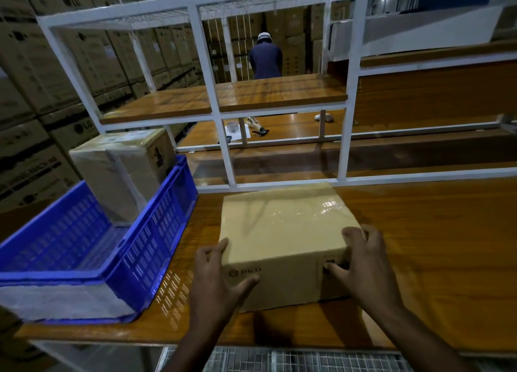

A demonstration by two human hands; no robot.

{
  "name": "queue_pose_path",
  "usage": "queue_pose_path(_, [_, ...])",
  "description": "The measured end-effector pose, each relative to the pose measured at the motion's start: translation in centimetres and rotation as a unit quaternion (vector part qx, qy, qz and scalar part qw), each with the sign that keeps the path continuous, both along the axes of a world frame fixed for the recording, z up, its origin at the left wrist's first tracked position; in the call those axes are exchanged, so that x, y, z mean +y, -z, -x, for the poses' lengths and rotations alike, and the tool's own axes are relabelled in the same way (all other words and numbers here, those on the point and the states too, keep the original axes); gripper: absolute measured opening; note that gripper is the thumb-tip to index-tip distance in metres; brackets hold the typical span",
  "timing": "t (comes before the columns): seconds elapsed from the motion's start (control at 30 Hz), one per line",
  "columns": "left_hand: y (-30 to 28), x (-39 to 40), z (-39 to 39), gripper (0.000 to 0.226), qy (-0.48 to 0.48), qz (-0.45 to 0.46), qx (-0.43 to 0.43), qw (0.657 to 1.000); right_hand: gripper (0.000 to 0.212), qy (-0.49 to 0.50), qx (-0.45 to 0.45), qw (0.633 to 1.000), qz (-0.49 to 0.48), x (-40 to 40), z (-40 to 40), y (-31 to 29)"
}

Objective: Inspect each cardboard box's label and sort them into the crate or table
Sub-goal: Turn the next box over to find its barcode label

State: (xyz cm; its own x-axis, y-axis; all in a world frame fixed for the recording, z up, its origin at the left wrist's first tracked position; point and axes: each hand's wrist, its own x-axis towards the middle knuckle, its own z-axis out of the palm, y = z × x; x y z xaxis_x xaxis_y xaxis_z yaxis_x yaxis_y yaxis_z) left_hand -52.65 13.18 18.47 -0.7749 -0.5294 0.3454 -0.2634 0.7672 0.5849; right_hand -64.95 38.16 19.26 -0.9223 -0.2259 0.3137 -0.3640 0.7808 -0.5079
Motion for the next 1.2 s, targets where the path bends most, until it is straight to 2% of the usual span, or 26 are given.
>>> queue_pose_path(0.07, [0.4,0.1,0.1,0.094,0.007,0.037,-0.025,0.999,0.069,-0.010,0.009,0.999,-0.050,-0.4,-0.5,0.4])
queue_pose_path(0.17, [0.1,0.3,1.0,0.080,0.028,0.160,-0.058,0.985,0.077,-0.025,0.046,0.987,-0.153,-1.3,-0.6,0.5])
queue_pose_path(0.27, [-1.0,1.3,2.6,0.082,0.096,0.239,-0.122,0.959,0.080,-0.080,0.062,0.973,-0.209,-2.6,-0.7,0.0])
queue_pose_path(0.4, [-0.5,2.5,4.0,0.084,0.144,0.249,-0.187,0.939,0.088,-0.128,0.037,0.963,-0.233,-4.5,-0.7,0.6])
queue_pose_path(0.6, [-0.4,2.3,4.2,0.084,0.141,0.239,-0.201,0.939,0.087,-0.153,0.029,0.965,-0.211,-4.5,-0.4,0.2])
queue_pose_path(0.77, [-2.2,1.9,5.4,0.084,0.169,0.156,-0.190,0.955,0.089,-0.189,-0.036,0.967,-0.170,-4.9,1.0,-2.2])
queue_pose_path(0.9, [-2.6,1.4,6.5,0.076,0.173,0.166,-0.207,0.949,0.103,-0.212,-0.041,0.959,-0.183,-5.3,1.8,-2.1])
queue_pose_path(0.97, [-2.7,1.3,6.8,0.075,0.171,0.169,-0.207,0.948,0.092,-0.203,-0.048,0.964,-0.165,-5.4,2.3,-2.1])
queue_pose_path(1.07, [-3.3,1.0,7.5,0.081,0.162,0.172,-0.203,0.950,0.057,-0.182,-0.027,0.967,-0.177,-6.1,3.8,-2.6])
queue_pose_path(1.1, [-3.4,0.8,7.8,0.082,0.161,0.172,-0.201,0.951,0.057,-0.185,-0.028,0.965,-0.183,-6.3,4.4,-2.6])
queue_pose_path(1.2, [-3.4,0.1,8.6,0.083,0.159,0.175,-0.224,0.945,0.074,-0.202,-0.040,0.950,-0.235,-7.3,5.6,-2.5])
